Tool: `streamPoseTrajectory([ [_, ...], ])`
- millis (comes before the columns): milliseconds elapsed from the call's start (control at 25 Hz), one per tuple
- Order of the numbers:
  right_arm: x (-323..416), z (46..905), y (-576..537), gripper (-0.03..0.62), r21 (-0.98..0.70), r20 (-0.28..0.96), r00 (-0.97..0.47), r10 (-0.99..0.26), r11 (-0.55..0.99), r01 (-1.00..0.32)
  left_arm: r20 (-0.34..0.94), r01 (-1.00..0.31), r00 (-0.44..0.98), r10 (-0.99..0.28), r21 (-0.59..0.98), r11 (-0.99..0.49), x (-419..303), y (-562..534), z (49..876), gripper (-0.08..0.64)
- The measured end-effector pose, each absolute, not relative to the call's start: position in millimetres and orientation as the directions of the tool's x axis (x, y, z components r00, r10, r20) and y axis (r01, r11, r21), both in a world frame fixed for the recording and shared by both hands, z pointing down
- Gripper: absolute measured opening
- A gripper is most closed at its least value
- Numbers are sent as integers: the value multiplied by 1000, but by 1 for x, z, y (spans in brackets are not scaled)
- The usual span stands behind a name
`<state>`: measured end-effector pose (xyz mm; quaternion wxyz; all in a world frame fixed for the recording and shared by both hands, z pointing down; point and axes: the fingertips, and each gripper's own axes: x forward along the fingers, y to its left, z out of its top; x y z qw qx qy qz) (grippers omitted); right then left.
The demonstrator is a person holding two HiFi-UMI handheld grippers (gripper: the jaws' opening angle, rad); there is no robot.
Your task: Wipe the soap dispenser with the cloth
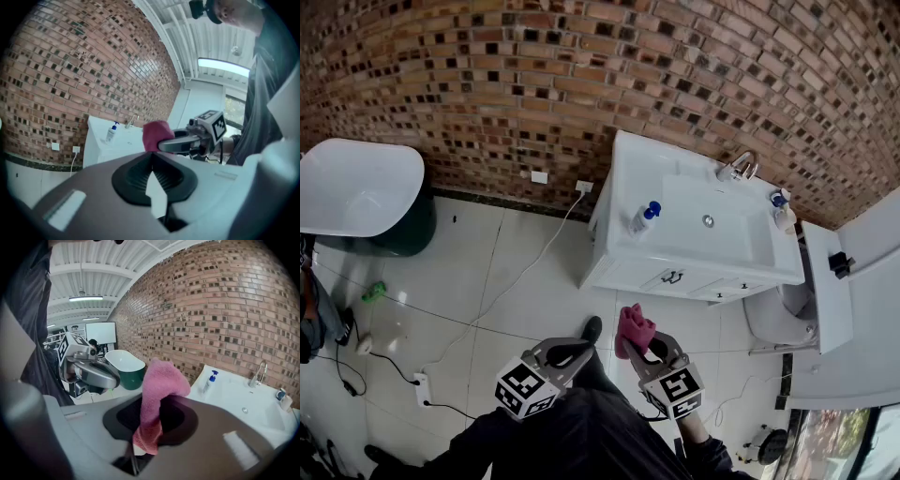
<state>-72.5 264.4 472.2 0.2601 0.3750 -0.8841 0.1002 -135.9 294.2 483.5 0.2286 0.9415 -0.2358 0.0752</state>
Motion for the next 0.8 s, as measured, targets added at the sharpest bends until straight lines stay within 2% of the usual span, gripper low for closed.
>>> streamPoseTrajectory([
  [320, 10, 458, 59, 71, 106, 521, -543, -659, 681, -725, 274, -520, 853, -445, 373, -768, -80, 144, 474, 0],
  [480, 33, 458, -37, 71, 98, 528, -532, -662, 670, -736, 277, -533, 845, -458, 357, -767, -51, 87, 469, 0],
  [600, 37, 469, -76, 71, 45, 562, -546, -621, 682, -730, 283, -546, 836, -469, 363, -755, -40, 64, 467, 0],
  [800, 25, 502, -77, 71, -24, 670, -556, -493, 733, -679, 283, -546, 837, -468, 377, -748, -36, 39, 467, 0],
])
